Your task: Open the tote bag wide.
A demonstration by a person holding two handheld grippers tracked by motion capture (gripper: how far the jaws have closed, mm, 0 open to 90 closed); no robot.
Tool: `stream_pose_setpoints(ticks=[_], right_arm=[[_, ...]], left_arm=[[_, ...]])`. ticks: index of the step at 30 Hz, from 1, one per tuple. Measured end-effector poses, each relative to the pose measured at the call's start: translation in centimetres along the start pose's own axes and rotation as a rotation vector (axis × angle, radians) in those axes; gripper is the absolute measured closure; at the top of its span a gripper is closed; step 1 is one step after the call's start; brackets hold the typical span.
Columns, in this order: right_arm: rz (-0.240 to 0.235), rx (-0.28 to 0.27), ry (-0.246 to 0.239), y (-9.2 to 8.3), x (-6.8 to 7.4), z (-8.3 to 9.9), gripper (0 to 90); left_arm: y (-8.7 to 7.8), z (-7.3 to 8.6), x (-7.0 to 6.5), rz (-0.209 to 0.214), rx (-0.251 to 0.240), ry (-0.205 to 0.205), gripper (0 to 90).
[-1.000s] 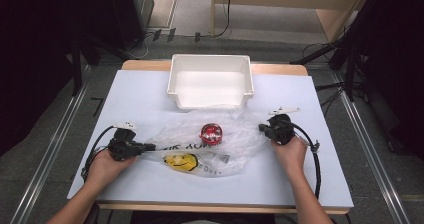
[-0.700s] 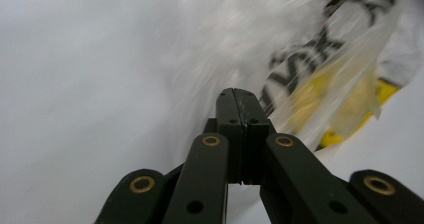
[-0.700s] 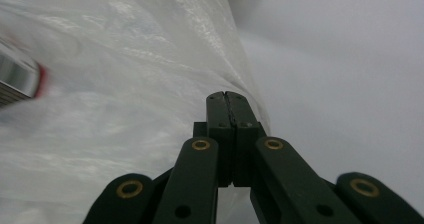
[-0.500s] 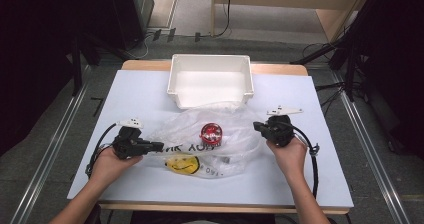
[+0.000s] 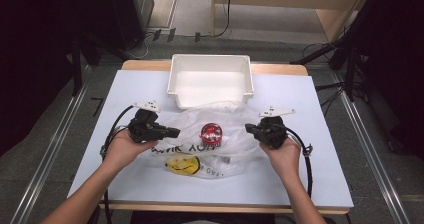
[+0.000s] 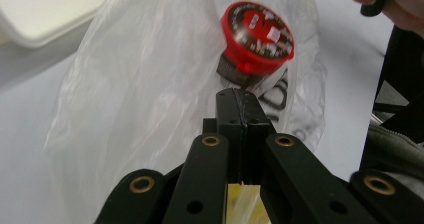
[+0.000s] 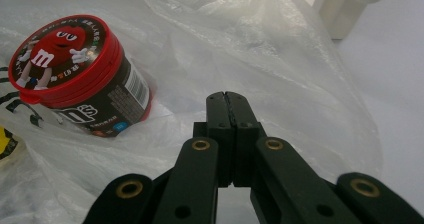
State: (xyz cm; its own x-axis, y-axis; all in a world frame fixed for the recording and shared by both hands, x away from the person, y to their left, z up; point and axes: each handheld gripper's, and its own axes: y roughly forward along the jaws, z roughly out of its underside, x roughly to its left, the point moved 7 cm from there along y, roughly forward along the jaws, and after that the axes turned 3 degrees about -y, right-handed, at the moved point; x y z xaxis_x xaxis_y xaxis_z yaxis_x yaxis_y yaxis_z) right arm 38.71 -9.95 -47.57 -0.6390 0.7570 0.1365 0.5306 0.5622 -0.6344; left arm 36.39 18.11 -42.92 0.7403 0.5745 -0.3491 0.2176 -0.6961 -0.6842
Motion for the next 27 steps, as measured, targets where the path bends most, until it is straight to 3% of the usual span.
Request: stream_pose_setpoints(ticks=[6, 13, 27], right_arm=[[-0.015, 0.008, -0.013, 0.4, 0.6, -0.1, 90.0], [-0.026, 0.004, -0.021, 0.8, 1.1, -0.4, 90.0], [-0.04, 0.012, -0.038, 2.7, 2.0, -1.0, 90.0]], left_arm=[[1.4, -1.9, -0.2, 0.02, 0.008, 0.014, 90.0], [3.2, -2.9, 0.8, 0.02, 0.011, 0.008, 90.0], [7.0, -1.6, 3.7, 0.017, 0.061, -0.014, 90.0]])
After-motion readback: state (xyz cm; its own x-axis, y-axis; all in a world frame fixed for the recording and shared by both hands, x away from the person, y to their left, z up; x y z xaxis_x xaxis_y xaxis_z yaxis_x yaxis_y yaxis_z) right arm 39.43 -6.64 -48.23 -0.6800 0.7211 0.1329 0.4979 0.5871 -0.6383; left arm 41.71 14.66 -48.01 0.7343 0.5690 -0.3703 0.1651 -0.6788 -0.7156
